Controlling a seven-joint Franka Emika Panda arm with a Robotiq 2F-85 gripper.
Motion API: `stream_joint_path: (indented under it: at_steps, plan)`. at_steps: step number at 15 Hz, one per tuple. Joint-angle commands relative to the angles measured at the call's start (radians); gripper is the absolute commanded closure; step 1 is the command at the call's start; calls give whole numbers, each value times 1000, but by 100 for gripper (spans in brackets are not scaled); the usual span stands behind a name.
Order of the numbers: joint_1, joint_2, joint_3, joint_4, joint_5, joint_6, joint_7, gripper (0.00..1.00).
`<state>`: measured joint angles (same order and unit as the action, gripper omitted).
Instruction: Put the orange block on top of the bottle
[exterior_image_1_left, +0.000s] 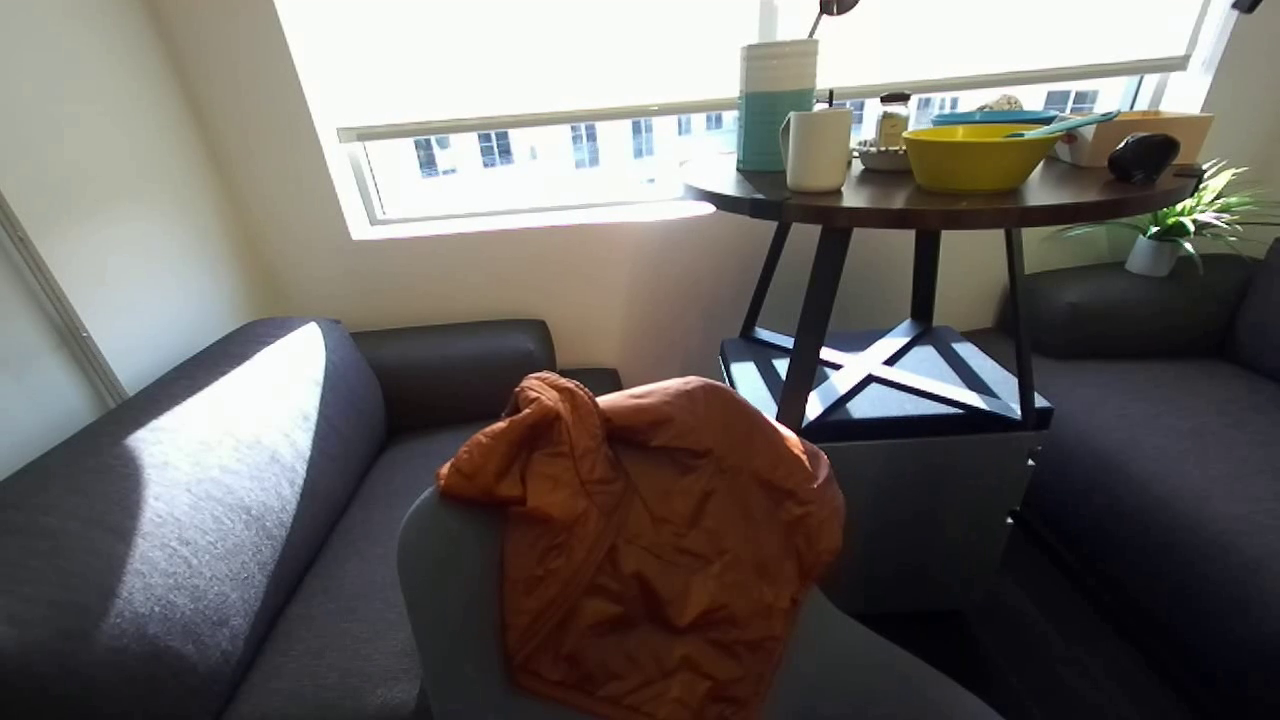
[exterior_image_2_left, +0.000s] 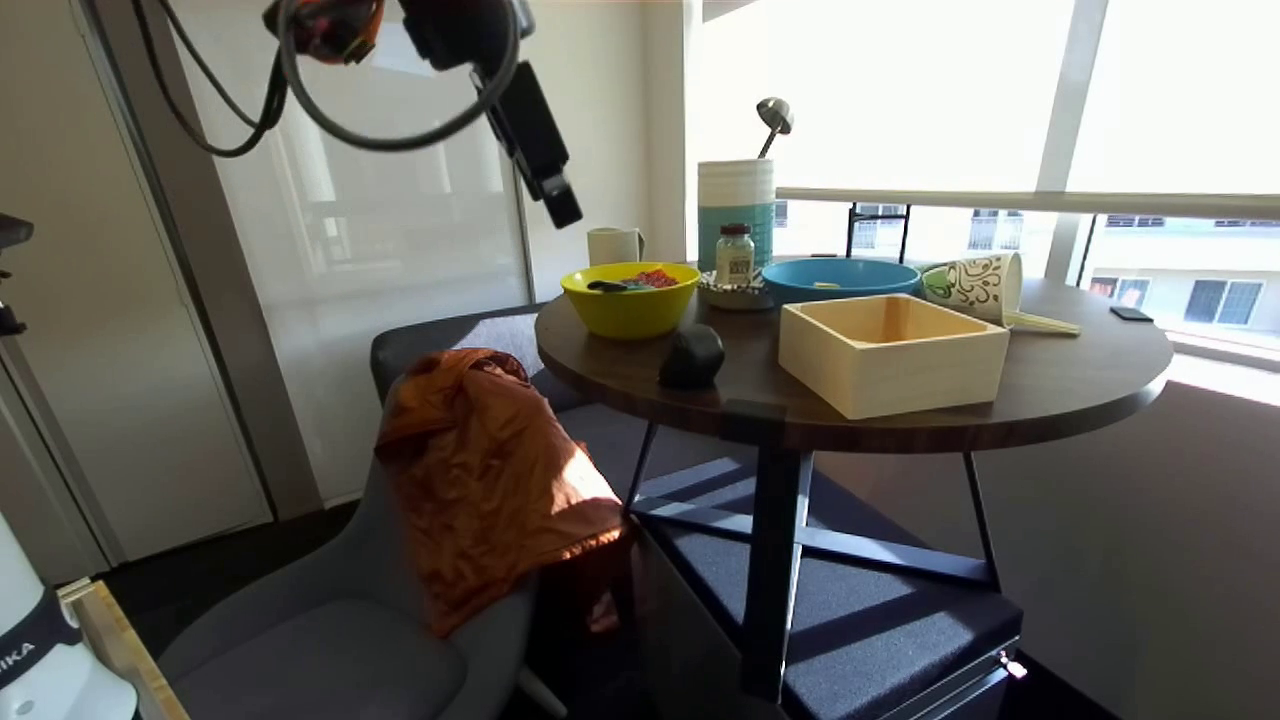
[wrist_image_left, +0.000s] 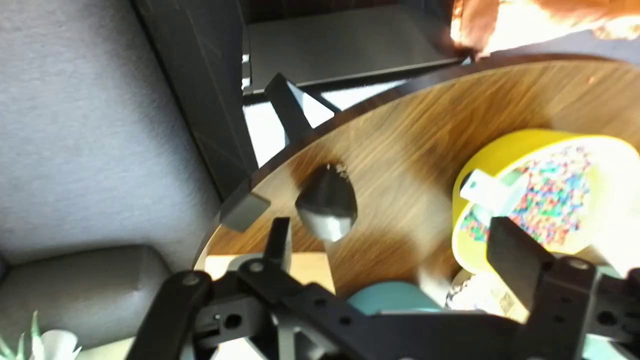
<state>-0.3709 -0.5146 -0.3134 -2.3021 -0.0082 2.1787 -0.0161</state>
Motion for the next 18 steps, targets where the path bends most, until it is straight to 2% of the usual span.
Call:
stream_joint_path:
  at_steps: [1,4,7,10,11,14,18]
  plan:
    - [-32,93,27,128,-76,98,93,0]
    - [-34,205,25,261,-132,138,121,0]
    - [-24,329,1,401,-160,103,111,0]
    - [-1,437,-44,528,-73,-19,32,0]
    - [-5,354,-27,416,-116,61,74,0]
    - [-5,428,-40,494,-99,15,53,0]
    - [-5,434,-40,508,-99,7,52,0]
